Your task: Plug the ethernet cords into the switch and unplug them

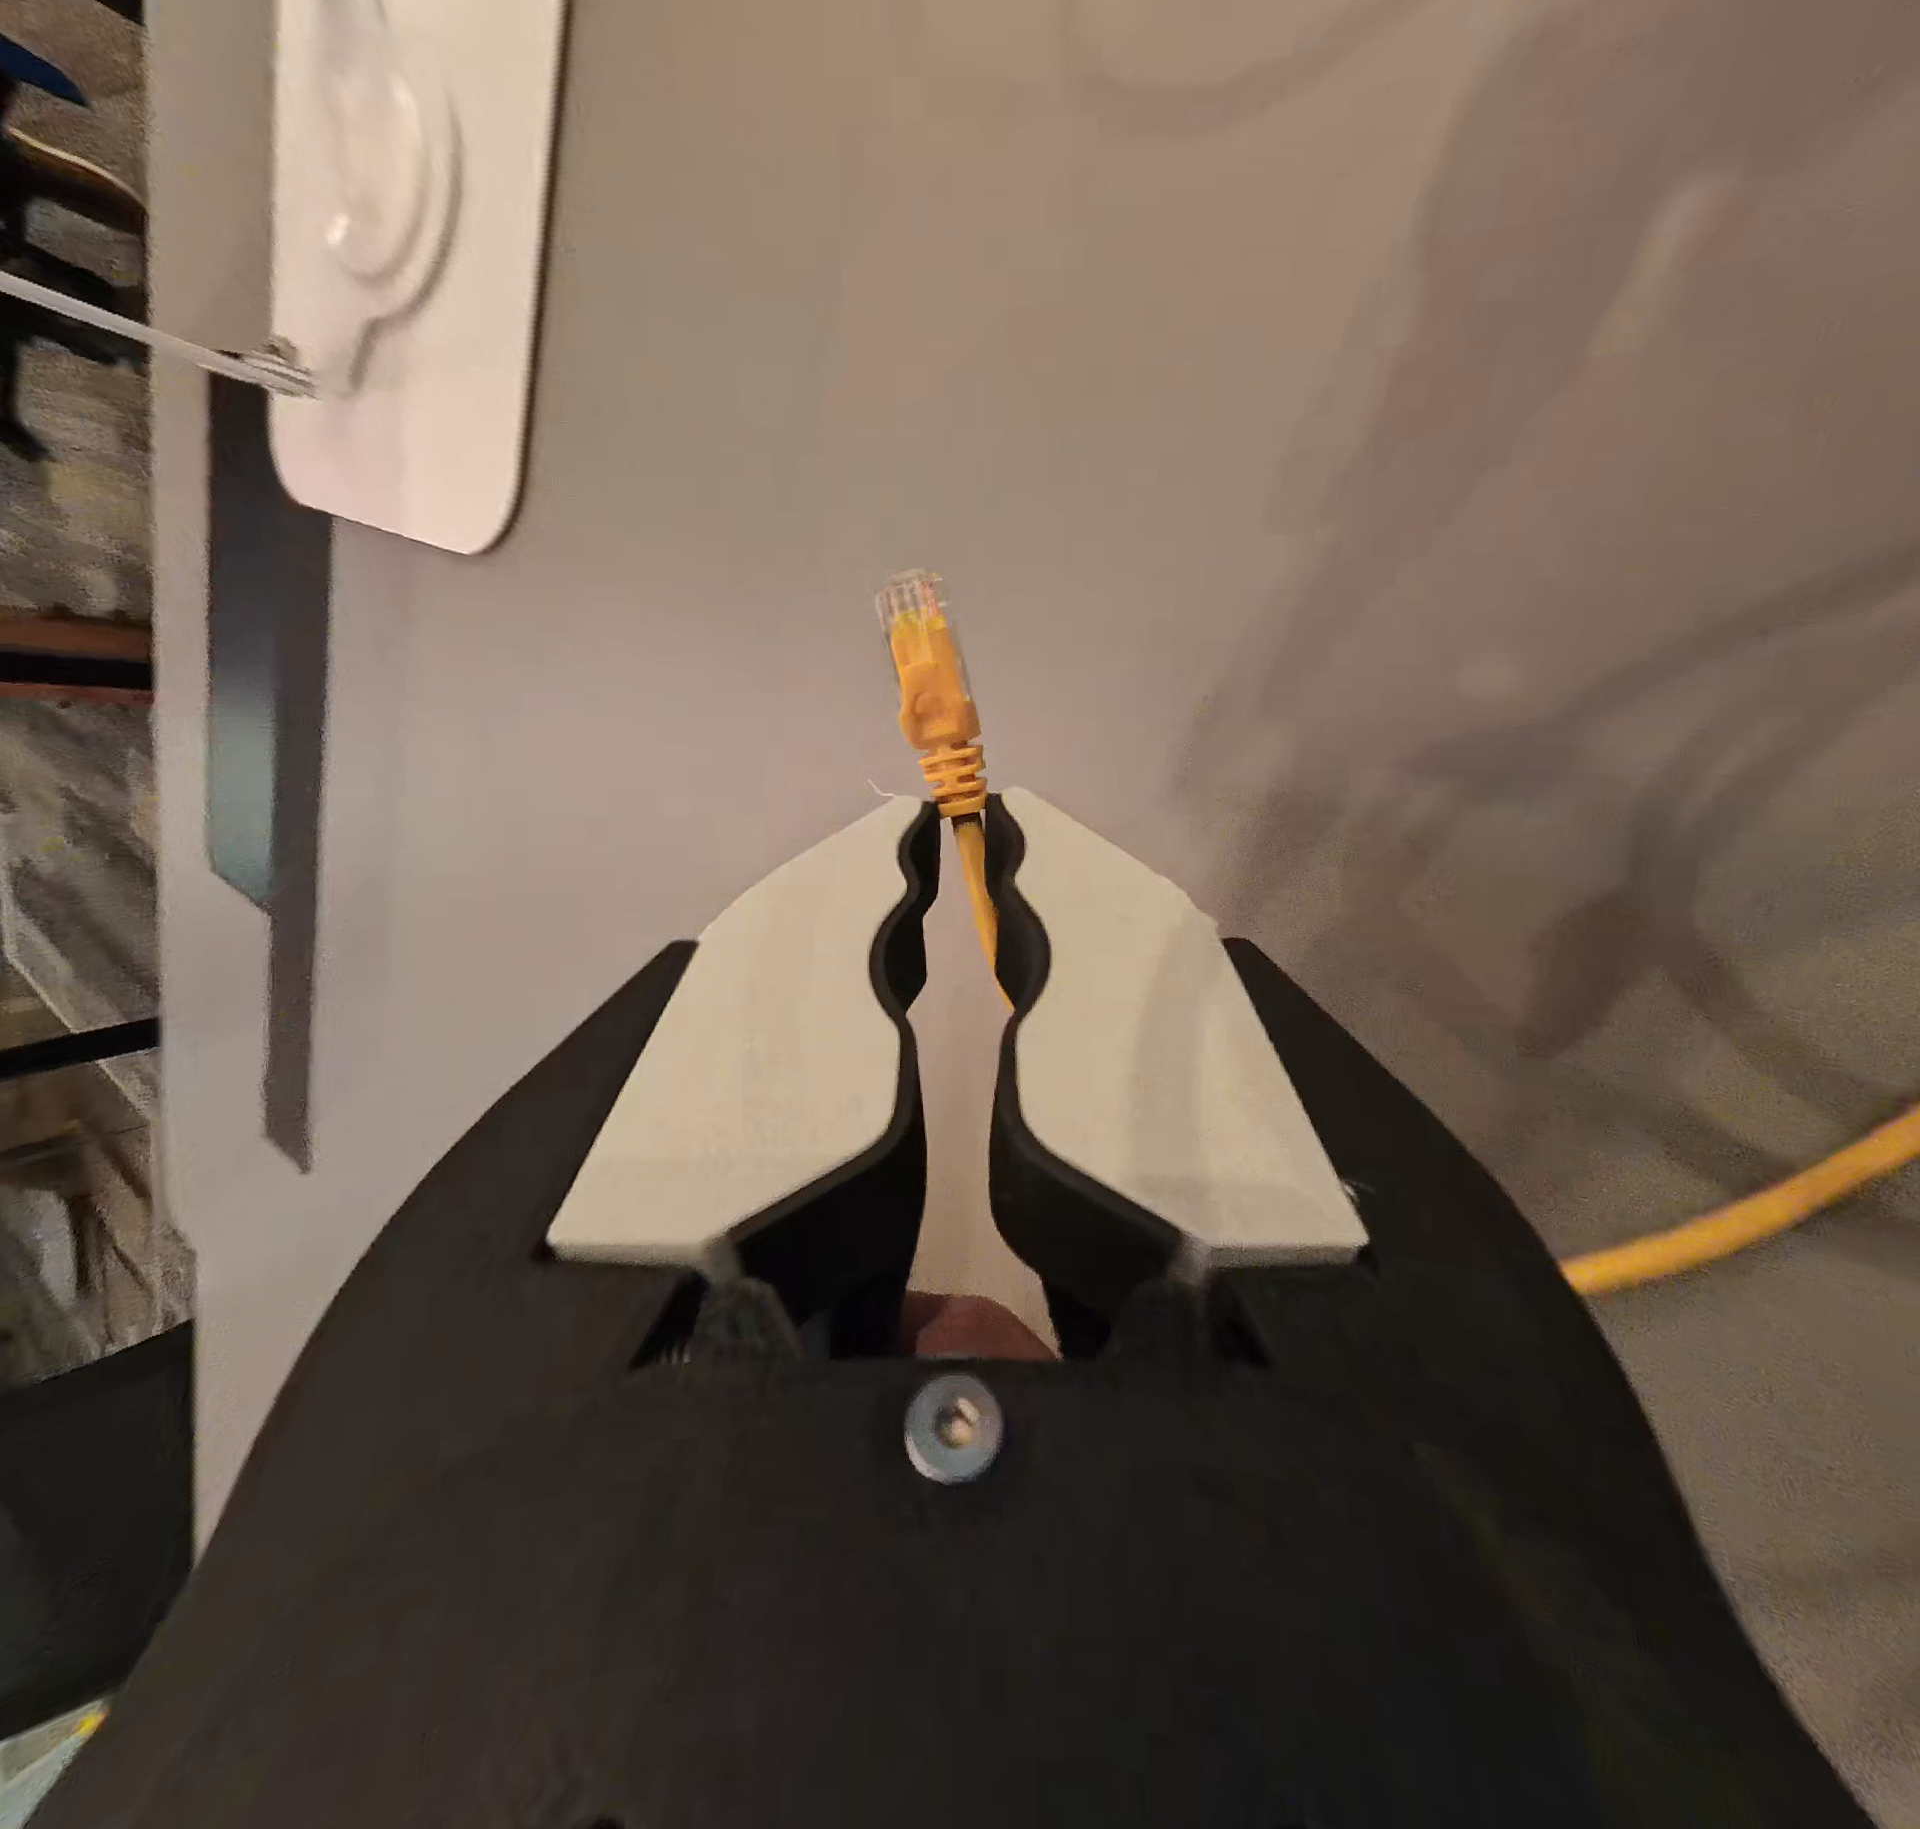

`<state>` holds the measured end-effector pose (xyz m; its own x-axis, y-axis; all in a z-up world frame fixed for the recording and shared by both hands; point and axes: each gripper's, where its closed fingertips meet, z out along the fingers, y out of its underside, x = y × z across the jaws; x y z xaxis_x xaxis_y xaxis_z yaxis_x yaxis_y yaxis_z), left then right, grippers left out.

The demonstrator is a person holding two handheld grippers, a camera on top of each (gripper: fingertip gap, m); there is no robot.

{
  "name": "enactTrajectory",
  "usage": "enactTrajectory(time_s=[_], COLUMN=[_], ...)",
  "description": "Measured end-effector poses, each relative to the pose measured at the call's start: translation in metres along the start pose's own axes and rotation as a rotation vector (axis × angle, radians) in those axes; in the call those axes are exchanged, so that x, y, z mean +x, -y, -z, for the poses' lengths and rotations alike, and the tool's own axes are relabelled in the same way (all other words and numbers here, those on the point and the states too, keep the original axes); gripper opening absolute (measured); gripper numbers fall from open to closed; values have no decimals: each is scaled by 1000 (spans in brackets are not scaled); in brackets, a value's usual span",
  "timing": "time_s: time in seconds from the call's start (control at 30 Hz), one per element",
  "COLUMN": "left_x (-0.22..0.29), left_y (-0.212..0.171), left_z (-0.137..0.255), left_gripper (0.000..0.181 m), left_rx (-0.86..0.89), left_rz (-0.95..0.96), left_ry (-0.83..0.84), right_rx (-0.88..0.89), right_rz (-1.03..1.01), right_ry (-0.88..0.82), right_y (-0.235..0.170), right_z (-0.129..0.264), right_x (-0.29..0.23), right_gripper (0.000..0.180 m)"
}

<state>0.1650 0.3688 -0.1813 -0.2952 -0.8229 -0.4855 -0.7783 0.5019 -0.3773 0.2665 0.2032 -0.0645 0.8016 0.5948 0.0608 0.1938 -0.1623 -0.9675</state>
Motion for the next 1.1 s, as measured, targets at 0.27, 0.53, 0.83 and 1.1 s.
enactTrajectory(time_s=[0.27,0.53,0.83,1.1], left_x=[17,13,7,5], left_y=[-20,-17,-18,-17], left_z=[-34,-43,-48,-49], left_gripper=[14,11,9,9], left_rx=[-6,28,25,185], left_rz=[11,-19,69,335], left_ry=[27,73,-5,-89], right_rx=[1,9,22,25], right_rz=[-12,-19,-19,-21], right_ry=[7,11,13,11], right_y=[-3,-3,0,0], right_z=[-2,-3,-1,-1], right_x=[0,0,-1,0], right_gripper=[62,62,62,62])
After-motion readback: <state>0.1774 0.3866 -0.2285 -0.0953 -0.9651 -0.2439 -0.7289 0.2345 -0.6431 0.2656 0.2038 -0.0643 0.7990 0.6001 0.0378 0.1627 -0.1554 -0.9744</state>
